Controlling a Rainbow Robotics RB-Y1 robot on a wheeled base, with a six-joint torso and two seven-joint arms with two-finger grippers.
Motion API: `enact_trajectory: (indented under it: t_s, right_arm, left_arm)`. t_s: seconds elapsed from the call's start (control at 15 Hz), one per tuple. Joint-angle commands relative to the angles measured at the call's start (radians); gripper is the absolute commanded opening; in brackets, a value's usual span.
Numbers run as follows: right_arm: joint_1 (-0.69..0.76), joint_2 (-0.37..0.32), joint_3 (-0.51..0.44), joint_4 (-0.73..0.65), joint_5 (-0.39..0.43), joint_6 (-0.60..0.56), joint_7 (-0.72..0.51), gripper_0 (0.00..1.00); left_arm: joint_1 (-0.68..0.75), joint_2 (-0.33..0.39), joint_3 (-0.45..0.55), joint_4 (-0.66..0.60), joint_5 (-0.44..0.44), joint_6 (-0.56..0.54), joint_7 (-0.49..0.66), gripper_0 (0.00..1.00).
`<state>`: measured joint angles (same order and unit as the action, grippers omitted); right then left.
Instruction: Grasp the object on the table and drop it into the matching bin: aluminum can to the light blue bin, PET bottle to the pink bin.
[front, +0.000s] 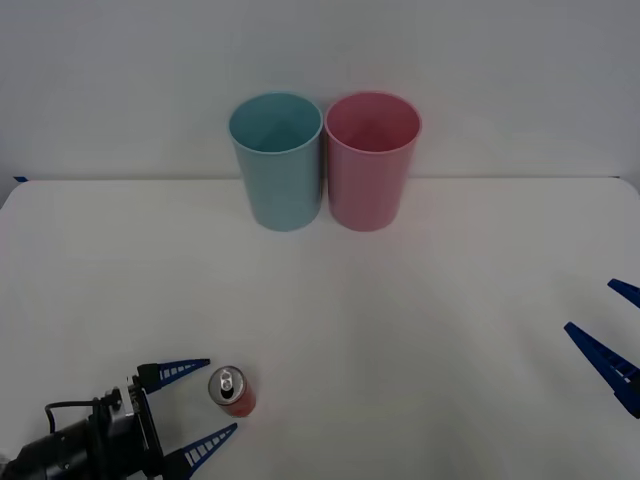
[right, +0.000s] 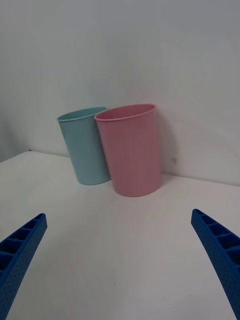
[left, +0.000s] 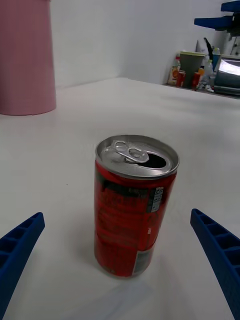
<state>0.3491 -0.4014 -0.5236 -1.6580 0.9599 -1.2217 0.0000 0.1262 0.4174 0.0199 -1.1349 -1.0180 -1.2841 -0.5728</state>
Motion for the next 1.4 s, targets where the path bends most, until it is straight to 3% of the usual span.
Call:
enact_trajectory:
  t_s: [0.07,0.73,0.8,0.87,0.93,1.0,1.4]
  right_arm:
    - [0.000,0.000,0.000,0.000,0.000,0.000,0.000,1.00]
    - [0.000,0.000,0.000,0.000,0.000,0.000,0.000,1.00]
    - [0.000,0.000,0.000,0.000,0.000,0.000,0.000,1.00]
    - [0.000,0.000,0.000,0.000,0.000,0.000,0.000,1.00]
    - [0.000,0.000,0.000,0.000,0.000,0.000,0.000,1.00]
    - [0.000,0.000,0.000,0.000,0.000,0.000,0.000,1.00]
    - [0.000,0.000,0.000,0.000,0.000,0.000,0.000,1.00]
  left_arm:
    - [-0.045,-0.020,-0.023,0.055,-0.001,0.000,-0.013,1.00]
    - [-0.086,-0.052,-0.034,0.070,-0.030,0.016,-0.010,1.00]
    - [-0.088,-0.052,-0.034,0.070,-0.031,0.019,-0.009,0.75]
    - [-0.088,-0.054,-0.034,0.070,-0.031,0.019,-0.005,0.25]
    - [-0.089,-0.052,-0.034,0.070,-0.031,0.019,-0.005,0.07]
    - [-0.092,-0.054,-0.034,0.070,-0.033,0.019,-0.005,0.00]
    - [-0.094,-0.054,-0.034,0.070,-0.036,0.019,0.007,0.00]
